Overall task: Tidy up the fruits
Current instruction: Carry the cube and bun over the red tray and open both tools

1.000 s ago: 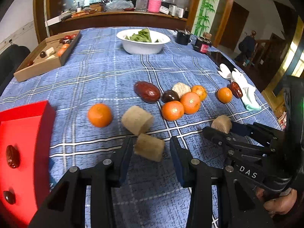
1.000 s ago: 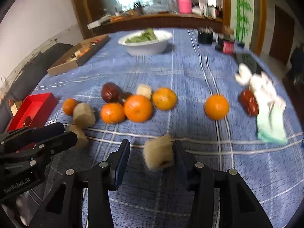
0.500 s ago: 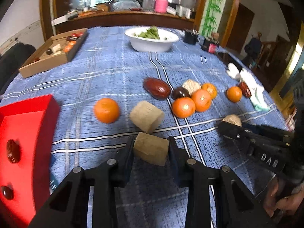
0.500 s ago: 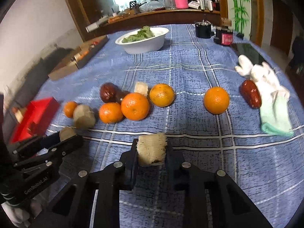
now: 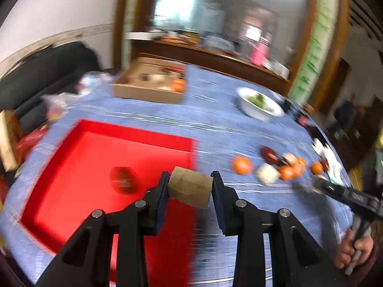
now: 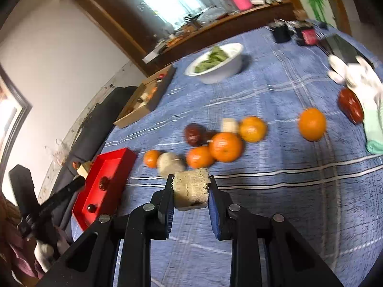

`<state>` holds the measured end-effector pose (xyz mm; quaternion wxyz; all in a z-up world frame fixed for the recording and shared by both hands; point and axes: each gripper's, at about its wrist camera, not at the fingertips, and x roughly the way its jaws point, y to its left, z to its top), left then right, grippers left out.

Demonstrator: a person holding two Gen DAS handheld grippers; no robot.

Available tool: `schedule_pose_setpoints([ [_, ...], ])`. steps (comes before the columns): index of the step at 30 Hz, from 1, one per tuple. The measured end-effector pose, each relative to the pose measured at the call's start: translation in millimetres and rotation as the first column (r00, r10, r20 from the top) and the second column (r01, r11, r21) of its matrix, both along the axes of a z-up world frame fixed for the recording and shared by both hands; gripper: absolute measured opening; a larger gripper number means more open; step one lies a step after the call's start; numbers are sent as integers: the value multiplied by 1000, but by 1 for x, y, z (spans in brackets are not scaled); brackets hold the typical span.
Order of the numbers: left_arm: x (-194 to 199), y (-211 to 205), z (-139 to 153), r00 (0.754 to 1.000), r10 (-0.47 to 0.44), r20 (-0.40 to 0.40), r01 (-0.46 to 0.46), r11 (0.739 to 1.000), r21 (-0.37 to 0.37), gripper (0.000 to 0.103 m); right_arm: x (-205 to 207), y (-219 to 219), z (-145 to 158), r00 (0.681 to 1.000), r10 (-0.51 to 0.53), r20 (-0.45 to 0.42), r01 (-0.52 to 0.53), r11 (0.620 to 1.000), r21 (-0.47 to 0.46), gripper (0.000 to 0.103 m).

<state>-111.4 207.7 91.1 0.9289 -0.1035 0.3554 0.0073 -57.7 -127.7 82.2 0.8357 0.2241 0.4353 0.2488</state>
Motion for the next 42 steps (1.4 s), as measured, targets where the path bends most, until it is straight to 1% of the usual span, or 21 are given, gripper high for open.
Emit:
schedule_pose_setpoints([
  [3,-9,44,0,995,101,-3,-101,995,-22,33,-5,34,20,997,61,35,-61,998,-24,27],
  [5,-12,67,-4,987,160,-10,-160,987,-9,33,-8,66,34,991,125,55,-122,991,-47,27],
  [6,-13,76,-6,982,187,-15,-187,982,3,33,-9,89,41,983,174,65,-170,984,-61,27],
  [7,-14,84,-8,978,206,-19,-206,978,11,33,-9,103,44,977,200,69,-195,978,-69,27],
  [9,-16,100,-13,971,235,-30,-235,972,12,33,-11,143,50,959,276,71,-269,959,-94,27],
  [11,-15,114,-19,967,250,-49,-250,968,6,33,-14,178,51,939,339,64,-331,938,-107,28],
  [14,-11,127,-31,964,254,-81,-255,967,3,33,-19,233,44,904,425,52,-412,896,-164,28],
  [17,-5,136,-43,961,252,-112,-255,967,-10,33,-19,277,28,875,484,20,-471,860,-198,28],
  [20,-2,141,-50,960,249,-127,-255,966,-32,33,-21,308,11,861,509,-6,-494,831,-256,28],
  [23,-2,143,-54,960,245,-132,-253,966,-47,33,-23,323,-5,853,521,-26,-506,815,-284,28],
  [27,-2,145,-54,962,240,-133,-251,966,-68,34,-25,332,-8,847,532,-16,-510,802,-312,30],
  [28,-3,145,-53,962,240,-132,-250,965,-72,37,-25,333,-7,846,533,-13,-510,800,-316,33],
  [29,-4,145,-52,962,240,-128,-251,965,-76,39,-25,332,-6,847,531,-5,-506,804,-313,39],
  [30,-6,144,-50,962,244,-123,-254,964,-78,48,-25,331,-5,850,527,1,-501,808,-309,43],
  [31,-7,143,-47,962,245,-118,-255,964,-80,52,-24,329,-3,854,520,7,-495,815,-301,49],
  [34,-11,137,-39,966,237,-103,-246,965,-87,52,-22,322,4,863,505,21,-480,832,-278,50],
  [37,-21,125,-21,974,217,-68,-224,968,-114,52,-25,303,17,878,476,50,-451,857,-247,50],
  [40,-32,110,2,983,182,-15,-183,973,-141,52,-28,265,31,910,410,67,-393,901,-182,50],
  [42,-42,92,21,990,133,39,-125,977,-171,52,-30,234,39,934,352,61,-340,927,-157,50],
])
